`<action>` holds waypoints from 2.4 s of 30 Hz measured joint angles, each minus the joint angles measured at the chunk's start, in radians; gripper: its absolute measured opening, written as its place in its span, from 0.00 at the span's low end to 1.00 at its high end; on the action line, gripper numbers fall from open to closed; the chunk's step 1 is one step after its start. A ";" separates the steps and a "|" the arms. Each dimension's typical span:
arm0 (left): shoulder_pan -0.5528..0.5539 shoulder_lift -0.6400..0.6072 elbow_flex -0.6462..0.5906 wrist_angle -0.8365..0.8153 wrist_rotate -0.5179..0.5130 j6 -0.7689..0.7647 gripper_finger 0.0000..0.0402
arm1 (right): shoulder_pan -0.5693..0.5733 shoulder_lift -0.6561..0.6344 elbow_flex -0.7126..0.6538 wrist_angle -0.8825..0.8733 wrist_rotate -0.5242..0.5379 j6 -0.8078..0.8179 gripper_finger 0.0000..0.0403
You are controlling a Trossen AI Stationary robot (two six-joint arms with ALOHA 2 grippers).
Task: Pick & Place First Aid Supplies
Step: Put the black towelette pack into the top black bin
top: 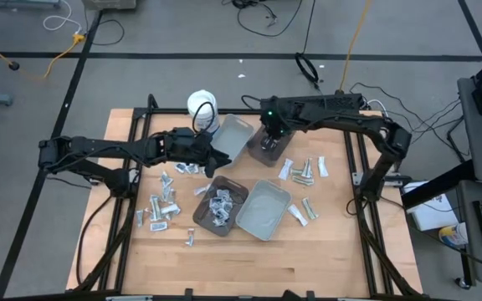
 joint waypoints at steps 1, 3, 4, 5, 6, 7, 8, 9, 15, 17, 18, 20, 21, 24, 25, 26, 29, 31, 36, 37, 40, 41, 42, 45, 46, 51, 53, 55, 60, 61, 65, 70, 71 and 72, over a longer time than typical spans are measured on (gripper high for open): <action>0.000 0.000 0.000 0.000 0.000 0.000 0.38 | -0.002 0.017 0.000 -0.001 0.000 0.000 0.00; 0.000 0.000 0.000 0.000 0.000 0.000 0.38 | -0.004 0.049 0.000 -0.004 0.000 0.000 0.00; 0.000 0.000 0.000 0.000 0.000 0.000 0.38 | -0.004 0.064 0.000 -0.008 -0.001 0.000 0.00; 0.000 0.000 0.000 0.000 0.000 0.000 0.38 | -0.004 0.082 0.000 -0.008 -0.003 0.000 0.00; 0.000 0.000 0.000 0.000 0.000 -0.001 0.38 | -0.004 0.097 0.000 -0.006 -0.009 0.000 0.00; 0.000 0.000 0.000 0.000 0.000 -0.001 0.38 | -0.006 0.112 0.000 -0.009 -0.024 0.000 0.00; 0.000 0.000 0.000 0.000 0.000 -0.001 0.38 | -0.008 0.128 0.000 -0.015 -0.038 0.000 0.00; 0.000 0.000 0.000 0.000 0.000 -0.001 0.38 | -0.009 0.143 -0.003 -0.016 -0.052 0.000 0.00; 0.000 0.000 0.000 0.000 0.001 -0.003 0.38 | -0.008 0.178 -0.004 -0.036 -0.056 0.001 0.02; -0.001 0.000 0.000 -0.001 0.002 -0.002 0.38 | -0.008 0.174 -0.004 -0.033 -0.053 0.011 0.05; -0.001 0.000 0.000 -0.006 0.003 0.000 0.38 | -0.008 0.169 -0.004 -0.039 -0.053 0.022 0.07; -0.001 0.000 0.000 -0.031 0.013 0.000 0.38 | -0.009 0.159 -0.004 -0.049 -0.055 0.026 0.12; -0.001 0.000 0.000 -0.044 0.026 0.000 0.38 | -0.009 0.157 -0.003 -0.044 -0.056 0.026 0.15; 0.005 0.000 0.000 -0.101 0.061 -0.026 0.38 | -0.014 0.139 -0.004 -0.065 -0.054 0.025 0.28; 0.009 0.000 0.000 -0.125 0.068 -0.054 0.38 | -0.014 0.133 -0.004 -0.070 -0.053 0.024 0.33; 0.015 0.000 0.000 -0.152 0.072 -0.087 0.38 | -0.014 0.129 -0.004 -0.057 -0.052 0.024 0.38; 0.032 -0.005 0.000 -0.251 0.084 -0.185 0.38 | -0.020 0.113 -0.004 -0.049 -0.054 0.022 0.53; 0.042 -0.007 0.000 -0.346 0.087 -0.244 0.38 | -0.022 0.106 -0.004 -0.041 -0.053 0.017 0.60; 0.061 -0.018 0.001 -0.598 0.088 -0.367 0.38 | -0.026 0.110 -0.005 -0.042 -0.053 -0.001 0.72; 0.064 -0.022 0.000 -0.653 0.088 -0.384 0.38 | -0.026 0.110 -0.005 -0.038 -0.053 -0.005 0.73; 0.070 -0.030 0.001 -0.784 0.088 -0.429 0.38 | -0.026 0.110 -0.005 -0.039 -0.053 -0.028 0.75; 0.074 -0.035 0.001 -0.837 0.087 -0.435 0.38 | -0.026 0.110 -0.005 -0.038 -0.053 -0.034 0.75; 0.074 -0.040 0.001 -0.883 0.086 -0.436 0.38 | -0.026 0.110 -0.005 -0.037 -0.053 -0.039 0.75; 0.074 -0.050 0.000 -1.002 0.076 -0.449 0.38 | -0.026 0.110 -0.005 -0.038 -0.053 -0.064 0.75; 0.074 -0.054 0.000 -1.034 0.072 -0.450 0.38 | -0.026 0.110 -0.005 -0.038 -0.053 -0.072 0.75; 0.080 -0.064 0.000 -1.163 0.017 -0.468 0.38 | -0.026 0.110 -0.005 -0.038 -0.053 -0.088 0.74; 0.088 -0.063 0.000 -1.197 -0.020 -0.476 0.38 | -0.026 0.110 -0.005 -0.038 -0.053 -0.088 0.74; 0.098 -0.063 0.000 -1.227 -0.052 -0.468 0.38 | -0.026 0.110 -0.005 -0.038 -0.053 -0.088 0.74; 0.124 -0.063 -0.029 -1.224 -0.105 -0.469 0.38 | -0.026 0.110 -0.004 -0.038 -0.053 -0.091 0.74; 0.126 -0.063 -0.040 -1.216 -0.109 -0.469 0.38 | -0.026 0.110 -0.004 -0.038 -0.053 -0.091 0.74; 0.127 -0.059 -0.105 -1.161 -0.103 -0.494 0.38 | -0.026 0.110 -0.004 -0.038 -0.053 -0.091 0.74; 0.126 -0.059 -0.181 -1.071 -0.127 -0.506 0.38 | -0.026 0.110 -0.004 -0.038 -0.053 -0.091 0.74; 0.126 -0.059 -0.195 -1.050 -0.136 -0.508 0.38 | -0.026 0.110 -0.004 -0.038 -0.053 -0.091 0.74; 0.126 -0.059 -0.208 -1.027 -0.139 -0.510 0.38 | -0.026 0.110 -0.004 -0.038 -0.053 -0.091 0.74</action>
